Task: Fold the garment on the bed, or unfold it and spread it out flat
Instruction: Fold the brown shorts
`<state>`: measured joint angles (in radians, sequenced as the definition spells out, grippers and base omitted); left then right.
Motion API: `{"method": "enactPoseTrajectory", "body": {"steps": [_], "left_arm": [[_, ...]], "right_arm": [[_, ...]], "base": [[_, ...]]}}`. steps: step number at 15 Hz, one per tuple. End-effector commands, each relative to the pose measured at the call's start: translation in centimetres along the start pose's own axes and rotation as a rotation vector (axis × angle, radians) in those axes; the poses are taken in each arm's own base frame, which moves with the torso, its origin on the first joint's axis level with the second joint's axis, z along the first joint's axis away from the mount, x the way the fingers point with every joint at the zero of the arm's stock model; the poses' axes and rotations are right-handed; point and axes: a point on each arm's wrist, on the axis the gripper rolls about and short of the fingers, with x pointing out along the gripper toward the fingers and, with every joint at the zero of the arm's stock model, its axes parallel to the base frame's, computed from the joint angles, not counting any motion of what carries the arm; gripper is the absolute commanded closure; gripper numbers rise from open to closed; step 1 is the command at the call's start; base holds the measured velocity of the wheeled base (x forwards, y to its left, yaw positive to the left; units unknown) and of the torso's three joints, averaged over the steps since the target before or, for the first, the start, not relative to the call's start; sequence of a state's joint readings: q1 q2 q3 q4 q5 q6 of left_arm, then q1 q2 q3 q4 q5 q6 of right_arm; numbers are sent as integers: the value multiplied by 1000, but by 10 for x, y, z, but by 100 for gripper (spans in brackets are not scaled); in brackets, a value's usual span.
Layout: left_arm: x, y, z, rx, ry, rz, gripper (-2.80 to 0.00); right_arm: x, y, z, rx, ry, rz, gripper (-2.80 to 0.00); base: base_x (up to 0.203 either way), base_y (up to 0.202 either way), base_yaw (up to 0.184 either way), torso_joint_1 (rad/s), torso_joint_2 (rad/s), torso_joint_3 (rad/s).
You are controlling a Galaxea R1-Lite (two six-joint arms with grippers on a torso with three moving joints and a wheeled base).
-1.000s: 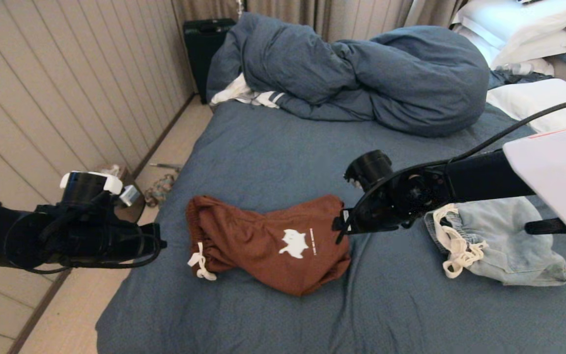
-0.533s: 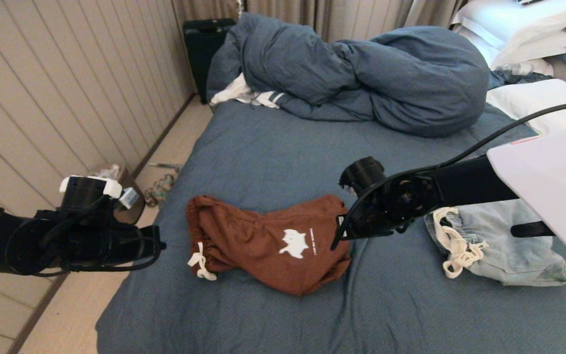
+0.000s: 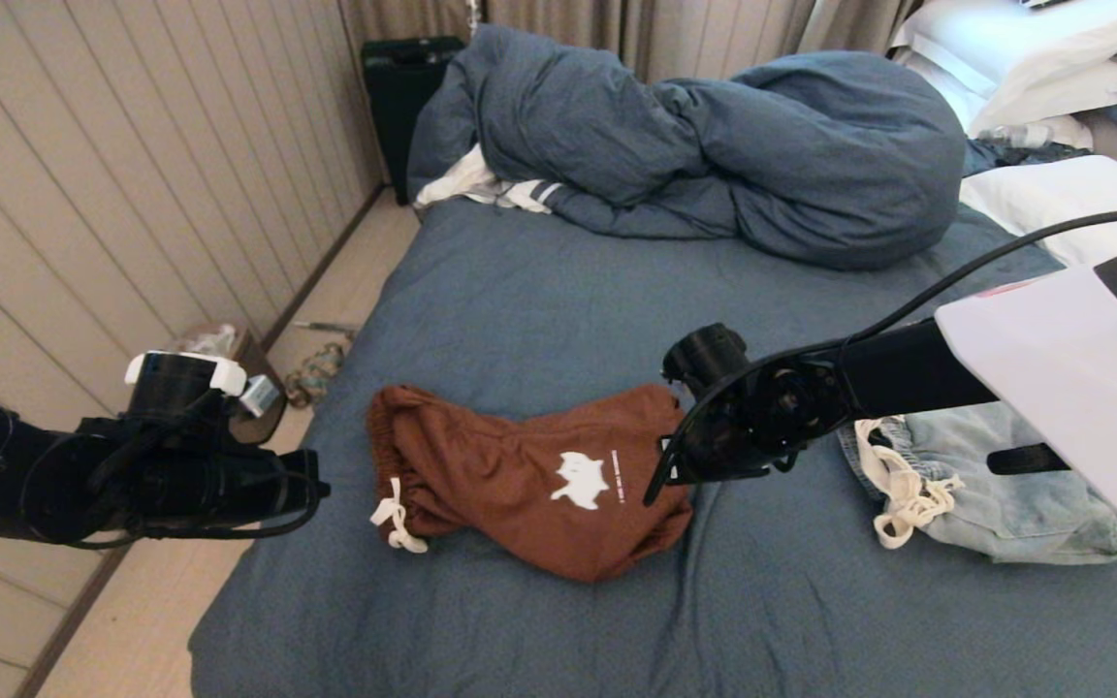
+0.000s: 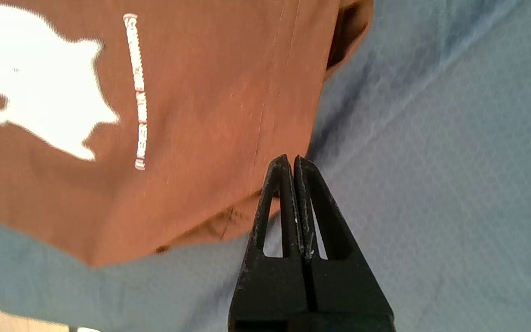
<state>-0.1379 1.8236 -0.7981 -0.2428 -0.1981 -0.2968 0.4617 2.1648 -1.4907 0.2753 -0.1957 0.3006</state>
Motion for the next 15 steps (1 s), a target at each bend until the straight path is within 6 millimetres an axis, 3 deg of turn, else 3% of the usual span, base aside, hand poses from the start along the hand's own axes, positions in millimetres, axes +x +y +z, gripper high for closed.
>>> {"method": "enactPoseTrajectory", "body": {"steps": [1, 5, 15], "left_arm": [[0, 0, -1, -3, 2, -1, 0], [1, 1, -1, -5, 7, 1, 0], [3, 1, -2, -7, 15, 0, 0]], "right_arm": [[6, 2, 6, 15, -31, 7, -280], [21, 6, 9, 6, -35, 8, -280], [81, 17, 23, -24, 4, -15, -280]], "base": [[0, 0, 0, 0, 0, 0], [0, 0, 0, 0, 0, 0], [0, 0, 0, 0, 0, 0]]}}
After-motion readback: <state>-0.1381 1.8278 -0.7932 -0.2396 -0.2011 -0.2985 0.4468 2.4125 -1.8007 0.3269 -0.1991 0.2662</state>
